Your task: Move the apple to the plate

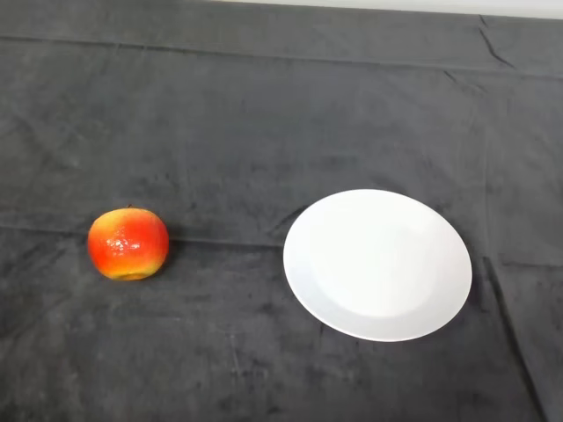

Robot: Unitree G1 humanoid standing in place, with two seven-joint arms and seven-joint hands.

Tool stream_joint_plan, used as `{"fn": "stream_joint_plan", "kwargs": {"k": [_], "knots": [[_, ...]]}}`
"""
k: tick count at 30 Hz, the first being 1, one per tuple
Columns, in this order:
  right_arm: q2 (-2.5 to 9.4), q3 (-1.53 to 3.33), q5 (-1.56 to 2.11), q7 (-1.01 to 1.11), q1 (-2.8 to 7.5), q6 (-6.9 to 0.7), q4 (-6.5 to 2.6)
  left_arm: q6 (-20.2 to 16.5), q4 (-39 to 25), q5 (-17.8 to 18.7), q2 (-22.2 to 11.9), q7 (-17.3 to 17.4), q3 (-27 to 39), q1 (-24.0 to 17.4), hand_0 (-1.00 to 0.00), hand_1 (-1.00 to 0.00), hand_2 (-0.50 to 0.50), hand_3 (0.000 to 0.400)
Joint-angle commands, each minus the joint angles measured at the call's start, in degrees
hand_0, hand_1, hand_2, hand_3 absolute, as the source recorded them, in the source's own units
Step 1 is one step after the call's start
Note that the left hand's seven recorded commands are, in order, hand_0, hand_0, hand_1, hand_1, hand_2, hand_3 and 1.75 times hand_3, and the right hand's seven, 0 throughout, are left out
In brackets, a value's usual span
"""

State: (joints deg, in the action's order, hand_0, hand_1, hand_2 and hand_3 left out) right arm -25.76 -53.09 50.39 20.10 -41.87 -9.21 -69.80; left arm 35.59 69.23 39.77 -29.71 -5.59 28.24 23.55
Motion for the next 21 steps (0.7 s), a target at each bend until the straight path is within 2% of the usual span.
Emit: {"fn": "stream_joint_plan", "kwargs": {"k": [1, 10, 21], "knots": [[-1.43, -0.52, 0.42, 0.07, -0.15, 0.33, -0.07, 1.1, -2.4, -2.1, 0.7, 0.3, 0.1, 1.7, 0.0, 0.0, 0.0, 0.0], [-1.4, -0.5, 0.42, 0.05, -0.13, 0.32, -0.01, 3.8, -2.9, -9.2, 3.5, -0.3, -4.9, 3.5, 0.0, 0.0, 0.0, 0.0], [-1.36, -0.48, 0.41, 0.01, -0.09, 0.31, 0.09, 6.9, -3.5, -17.0, 4.8, 0.7, -10.1, 3.7, 0.0, 0.0, 0.0, 0.0]]}}
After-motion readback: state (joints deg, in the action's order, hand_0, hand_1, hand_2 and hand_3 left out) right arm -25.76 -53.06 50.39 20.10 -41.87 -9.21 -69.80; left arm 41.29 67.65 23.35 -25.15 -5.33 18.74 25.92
